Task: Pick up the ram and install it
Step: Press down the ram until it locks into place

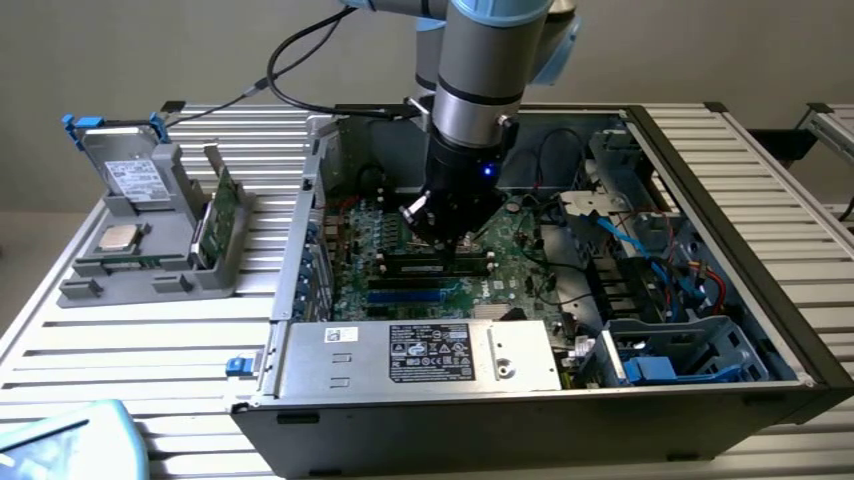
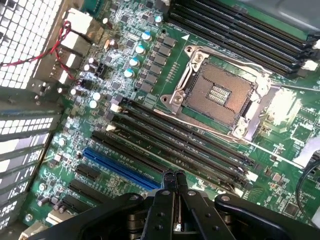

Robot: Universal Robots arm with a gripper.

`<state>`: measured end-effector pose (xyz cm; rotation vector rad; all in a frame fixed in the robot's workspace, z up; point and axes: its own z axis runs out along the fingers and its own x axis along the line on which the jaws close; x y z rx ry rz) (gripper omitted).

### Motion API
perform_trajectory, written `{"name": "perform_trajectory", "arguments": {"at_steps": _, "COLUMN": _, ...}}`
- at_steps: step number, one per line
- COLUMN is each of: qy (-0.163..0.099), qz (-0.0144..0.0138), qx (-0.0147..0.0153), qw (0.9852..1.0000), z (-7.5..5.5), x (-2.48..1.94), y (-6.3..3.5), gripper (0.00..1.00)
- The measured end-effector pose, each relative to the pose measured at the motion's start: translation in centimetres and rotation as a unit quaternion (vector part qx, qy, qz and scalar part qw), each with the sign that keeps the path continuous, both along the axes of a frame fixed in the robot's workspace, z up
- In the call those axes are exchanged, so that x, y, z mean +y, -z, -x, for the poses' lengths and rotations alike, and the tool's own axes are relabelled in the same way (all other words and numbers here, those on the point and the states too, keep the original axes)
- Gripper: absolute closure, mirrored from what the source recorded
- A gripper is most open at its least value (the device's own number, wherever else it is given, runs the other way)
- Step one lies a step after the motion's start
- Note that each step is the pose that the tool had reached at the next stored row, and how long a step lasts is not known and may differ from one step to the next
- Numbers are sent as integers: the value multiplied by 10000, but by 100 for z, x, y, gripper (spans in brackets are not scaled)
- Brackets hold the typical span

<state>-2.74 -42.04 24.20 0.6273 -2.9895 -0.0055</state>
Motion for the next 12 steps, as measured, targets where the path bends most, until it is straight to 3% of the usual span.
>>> {"name": "perform_trajectory", "arguments": {"at_steps": 6, "qy": 467, "qz": -11, "qx": 0, "qw": 9989, "z": 0, "x": 0, "y": 6, "gripper": 89}}
{"name": "perform_trajectory", "arguments": {"at_steps": 12, "qy": 975, "qz": -11, "qx": -1, "qw": 9952, "z": 0, "x": 0, "y": 16, "gripper": 89}}
